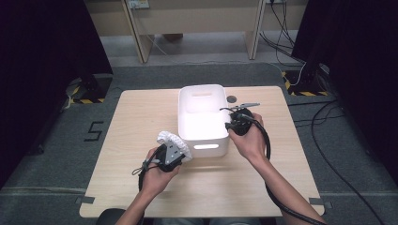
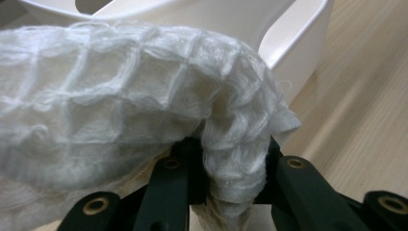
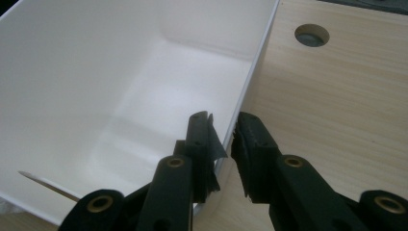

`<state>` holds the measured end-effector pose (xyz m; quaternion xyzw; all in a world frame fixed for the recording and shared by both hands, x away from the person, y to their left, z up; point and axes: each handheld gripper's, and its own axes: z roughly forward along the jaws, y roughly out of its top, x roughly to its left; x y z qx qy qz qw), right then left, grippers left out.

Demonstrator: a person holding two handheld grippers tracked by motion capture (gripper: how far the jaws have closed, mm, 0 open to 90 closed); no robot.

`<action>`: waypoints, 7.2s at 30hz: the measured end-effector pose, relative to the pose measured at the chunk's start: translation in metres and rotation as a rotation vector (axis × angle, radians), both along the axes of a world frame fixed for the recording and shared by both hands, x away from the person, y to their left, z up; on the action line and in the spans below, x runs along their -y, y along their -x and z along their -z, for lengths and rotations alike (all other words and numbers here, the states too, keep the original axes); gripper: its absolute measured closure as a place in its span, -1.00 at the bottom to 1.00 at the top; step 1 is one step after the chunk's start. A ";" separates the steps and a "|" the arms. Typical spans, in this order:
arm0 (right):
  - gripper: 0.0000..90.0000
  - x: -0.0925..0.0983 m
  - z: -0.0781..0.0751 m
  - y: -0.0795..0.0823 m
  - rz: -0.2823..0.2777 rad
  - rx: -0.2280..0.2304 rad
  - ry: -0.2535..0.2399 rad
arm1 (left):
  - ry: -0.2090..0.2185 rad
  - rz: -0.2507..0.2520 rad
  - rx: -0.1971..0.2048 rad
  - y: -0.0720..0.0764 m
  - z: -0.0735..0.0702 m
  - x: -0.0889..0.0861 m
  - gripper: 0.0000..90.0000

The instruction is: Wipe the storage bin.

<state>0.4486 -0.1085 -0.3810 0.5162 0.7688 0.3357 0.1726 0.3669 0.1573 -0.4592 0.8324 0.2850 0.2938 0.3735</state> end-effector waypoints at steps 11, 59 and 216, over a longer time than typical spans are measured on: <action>0.69 0.000 0.000 0.000 0.001 0.002 0.000 | -0.047 -0.013 -0.014 -0.004 0.013 0.003 0.64; 0.66 -0.002 0.002 0.000 0.005 -0.002 -0.007 | -0.057 -0.018 -0.081 -0.002 0.018 0.018 0.64; 0.55 -0.011 0.002 0.002 -0.016 0.021 -0.033 | 0.070 -0.052 -0.074 -0.012 -0.019 0.046 0.65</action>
